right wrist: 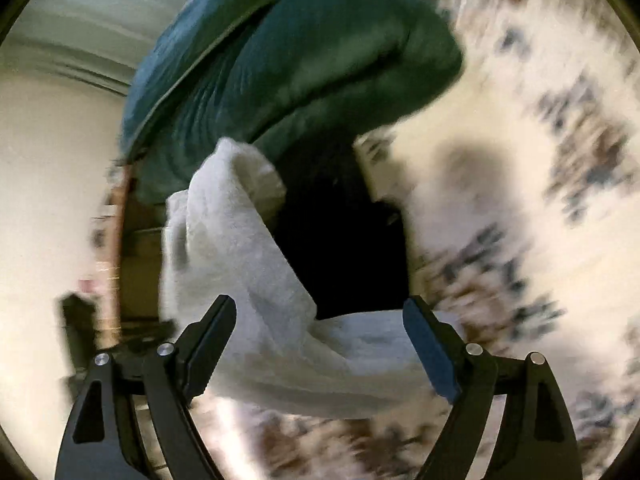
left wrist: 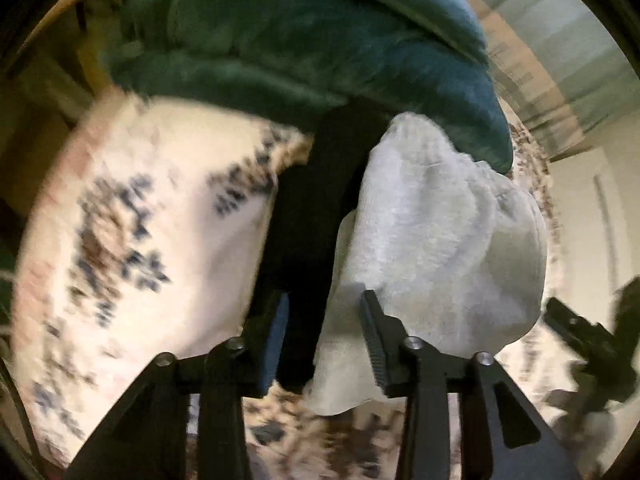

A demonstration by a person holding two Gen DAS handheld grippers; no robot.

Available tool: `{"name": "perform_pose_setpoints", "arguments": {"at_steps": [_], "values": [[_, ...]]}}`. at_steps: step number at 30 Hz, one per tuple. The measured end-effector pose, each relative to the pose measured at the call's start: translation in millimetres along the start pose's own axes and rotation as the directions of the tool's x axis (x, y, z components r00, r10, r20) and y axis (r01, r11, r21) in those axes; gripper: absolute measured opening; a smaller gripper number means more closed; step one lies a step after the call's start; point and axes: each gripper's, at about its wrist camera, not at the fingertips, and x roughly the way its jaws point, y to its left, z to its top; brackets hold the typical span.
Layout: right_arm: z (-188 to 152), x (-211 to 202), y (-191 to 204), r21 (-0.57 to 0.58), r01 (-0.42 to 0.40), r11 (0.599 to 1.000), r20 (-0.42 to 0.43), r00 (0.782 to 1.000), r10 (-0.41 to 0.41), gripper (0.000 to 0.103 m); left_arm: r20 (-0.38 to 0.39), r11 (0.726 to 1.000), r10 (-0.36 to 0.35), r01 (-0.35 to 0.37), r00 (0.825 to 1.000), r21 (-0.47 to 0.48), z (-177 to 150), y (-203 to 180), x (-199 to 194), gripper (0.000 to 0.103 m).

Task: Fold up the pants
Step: 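Set the shorts down beside the blanket and open both grippers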

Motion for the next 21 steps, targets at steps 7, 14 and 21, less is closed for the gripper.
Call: {"name": "perform_pose_setpoints", "arguments": {"at_steps": [7,14,21], "values": [[-63.9,-105.4,41.1,-0.169,0.244,0.955,0.235,0.951,-0.201,0.094,0.158,0.979,0.091,-0.118,0.983,0.168,-68.1,-56.0,-83.1,0.095],[-144.2,-238.7,47.7,-0.178,0.263,0.948,0.326,0.925,-0.195,0.101,0.253,0.971,0.11,-0.158,0.961,0.179,-142.5,-107.1,-193.4,0.095],[-238.5,-378.2,55.4,-0.218,0.279,0.935,0.4,0.899,-0.175,0.101,0.308,0.955,0.147,-0.216,0.94,0.203,-232.5,-165.4,-288.5,0.095]]}}
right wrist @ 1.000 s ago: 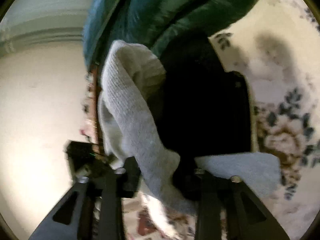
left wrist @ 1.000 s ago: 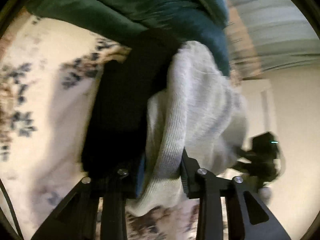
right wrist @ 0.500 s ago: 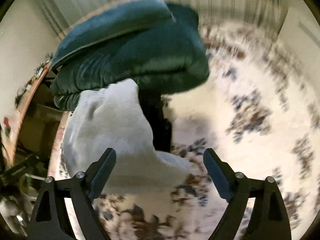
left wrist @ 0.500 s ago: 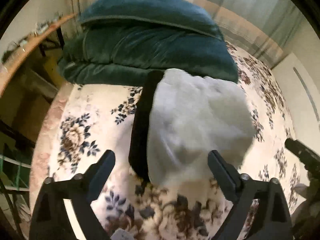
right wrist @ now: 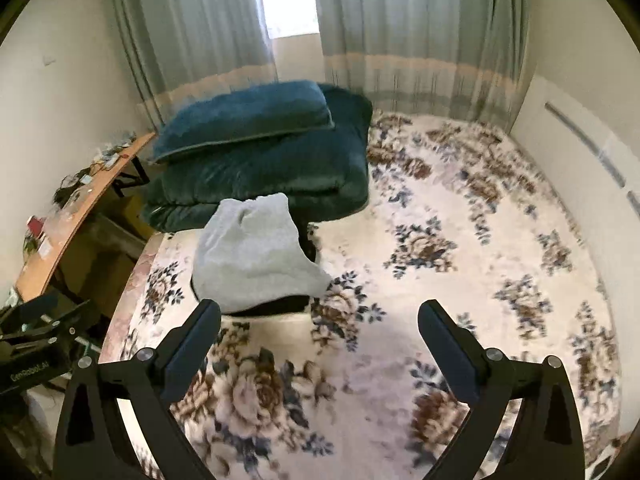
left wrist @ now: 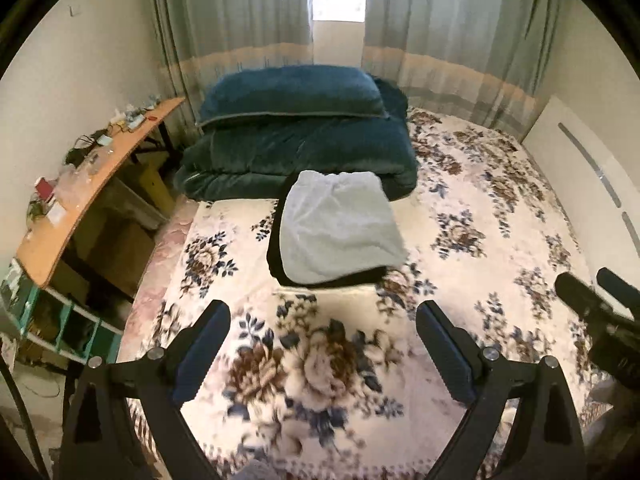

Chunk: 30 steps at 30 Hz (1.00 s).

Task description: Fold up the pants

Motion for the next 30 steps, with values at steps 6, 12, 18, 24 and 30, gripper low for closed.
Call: {"name": "perform_pose_setpoints", "arguments": {"at_steps": [6,12,18,24,30], "values": [[-39.7,-106.1,-3.8,-0.034,-0.021,0.999,0.007,1.0,0.021,0.101,0.024,1.0,-0.004,0.004,1.0,-0.02,-33.7,-13.9,-77.1,0.095],[-58.6,-197.2,0.8,-0.042,-0.021,0.999,0.071,0.997,0.024,0.101,0.048,0.999,-0.017,0.018,0.999,-0.027,-55.1,-13.8,-139.4,0.095],[-62.2,-260.7,10.6,-0.051,-0.002,0.999,0.128,0.992,0.008,0.101,0.087,0.999,0.011,-0.008,0.996,-0.034,-61.7,-5.2,-179.0,0.095],[-65.3,-293.8,20.3,-0.026,-0.005,1.0,0.146,0.989,0.008,0.101,0.107,1.0,0.003,-0.004,0.994,0.013,-65.5,-4.3,-198.4,0.095],[-67.0,-305.4,26.6,-0.011,0.013,1.0,0.158,0.987,-0.012,0.101,0.108,1.0,-0.023,0.022,0.994,0.004,-68.1,4.1,-198.0,0.095]]}}
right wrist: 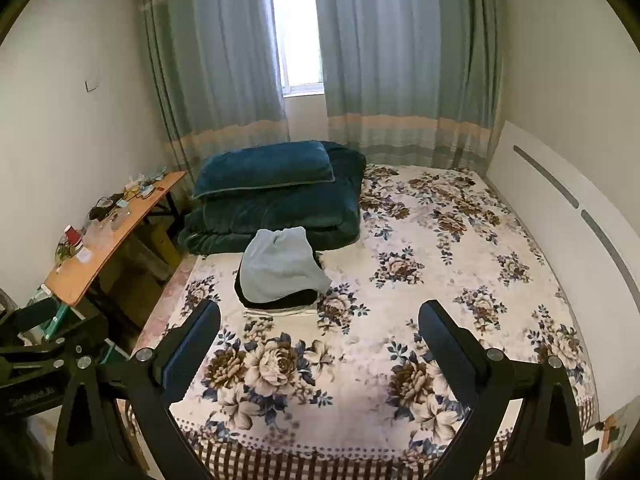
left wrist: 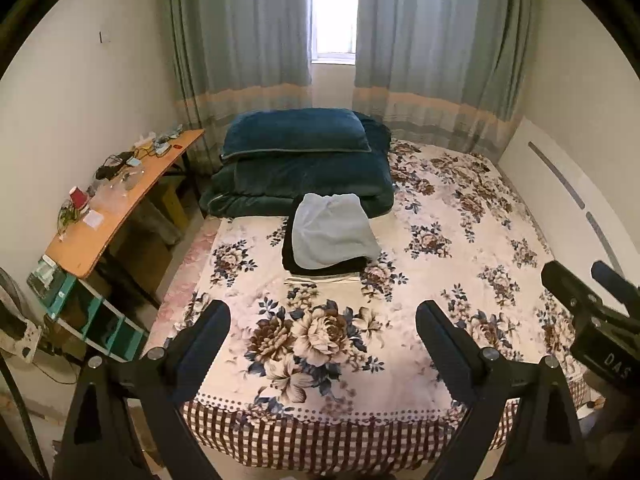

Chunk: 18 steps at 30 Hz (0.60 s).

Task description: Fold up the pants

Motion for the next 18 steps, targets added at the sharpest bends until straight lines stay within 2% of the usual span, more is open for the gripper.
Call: {"name": "perform_pose_setpoints", "arguments": {"at_steps": [8,18], "values": [[-0.2,-2.4,7.8,0.001,0.004,1.0,-0.014,1.0,-0.004,0.102,-0.01,1.0,-0.006,0.006,1.0,-0.005,-2.2,6.2,0.5,0.095],[-7.9,-6.1,23.5,-0.024,-0.015,1.0,-0.037,0.999,0.014,0.102,-0.005,0.999,0.022,-0.022,1.0,-0.026,-9.8,14.9,0.0,0.095]]}}
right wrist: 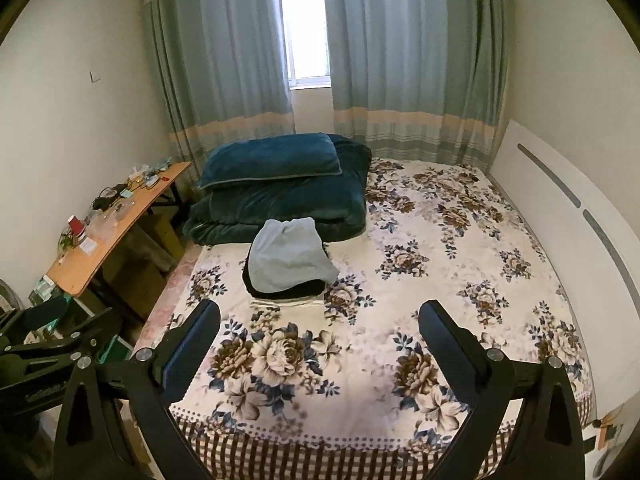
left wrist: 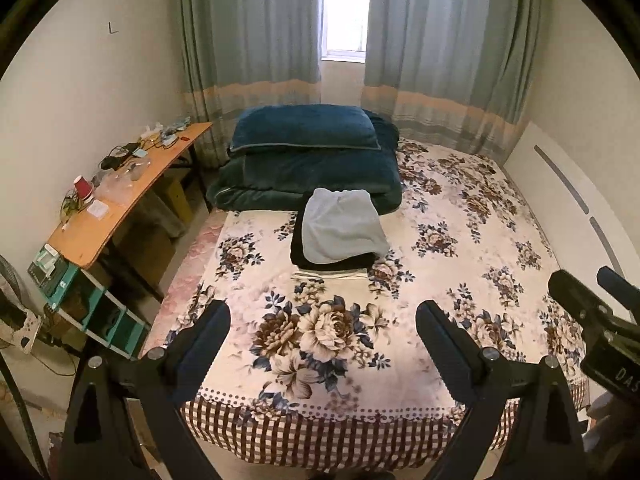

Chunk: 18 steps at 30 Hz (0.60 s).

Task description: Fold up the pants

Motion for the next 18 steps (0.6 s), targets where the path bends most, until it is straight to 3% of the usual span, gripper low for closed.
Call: {"name": "perform_pose_setpoints", "arguments": {"at_steps": [18], "values": [[7.3,-11.4,-3.3,0.002,0.011,1.0,-0.003,1.0,-0.011,0.102,0.023,1.0,-0.012,0.011,1.0,0.004,7.7,2.7,-23.4,0.095]]}}
